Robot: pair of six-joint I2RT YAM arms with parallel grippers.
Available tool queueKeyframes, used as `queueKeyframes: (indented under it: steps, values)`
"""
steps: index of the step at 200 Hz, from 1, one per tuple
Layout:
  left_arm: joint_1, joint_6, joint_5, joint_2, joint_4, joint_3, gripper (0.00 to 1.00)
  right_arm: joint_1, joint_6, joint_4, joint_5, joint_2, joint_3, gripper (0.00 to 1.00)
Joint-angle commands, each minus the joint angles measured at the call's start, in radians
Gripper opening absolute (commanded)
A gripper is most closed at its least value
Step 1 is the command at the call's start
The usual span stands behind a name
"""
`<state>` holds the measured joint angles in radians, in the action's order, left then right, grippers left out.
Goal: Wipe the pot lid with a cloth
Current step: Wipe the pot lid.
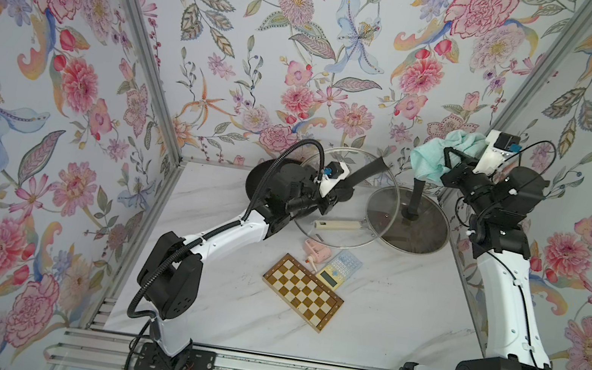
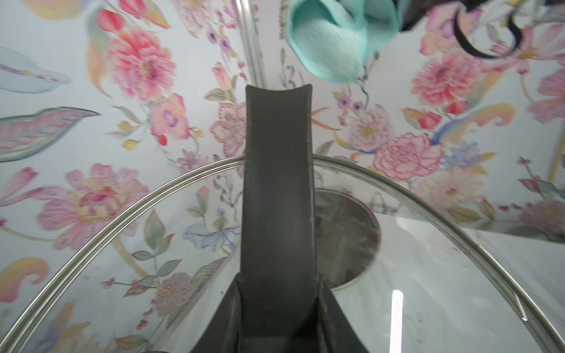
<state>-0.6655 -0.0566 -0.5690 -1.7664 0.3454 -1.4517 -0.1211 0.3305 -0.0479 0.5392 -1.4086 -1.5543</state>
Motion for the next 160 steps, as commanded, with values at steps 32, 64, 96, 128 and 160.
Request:
queueKeyframes:
  steps: [32,64,96,128,160]
  values:
    - [-0.022,-0.270,-0.198,0.079,-0.067,-0.062,0.00,0.122,-0.032,0.226,0.478,-0.238,-0.206,0.00]
    - [-0.031,-0.374,-0.230,0.073,-0.180,-0.109,0.00,0.230,-0.172,0.427,0.564,-0.390,-0.283,0.00]
    - [-0.046,-0.412,-0.217,0.076,-0.231,-0.122,0.00,0.335,-0.203,0.437,0.590,-0.479,-0.294,0.00]
    - [-0.064,-0.493,-0.191,0.078,-0.323,-0.142,0.00,0.446,-0.297,0.552,0.582,-0.534,-0.328,0.00]
    - [-0.071,-0.547,-0.180,0.079,-0.397,-0.159,0.00,0.531,-0.377,0.654,0.550,-0.573,-0.333,0.00]
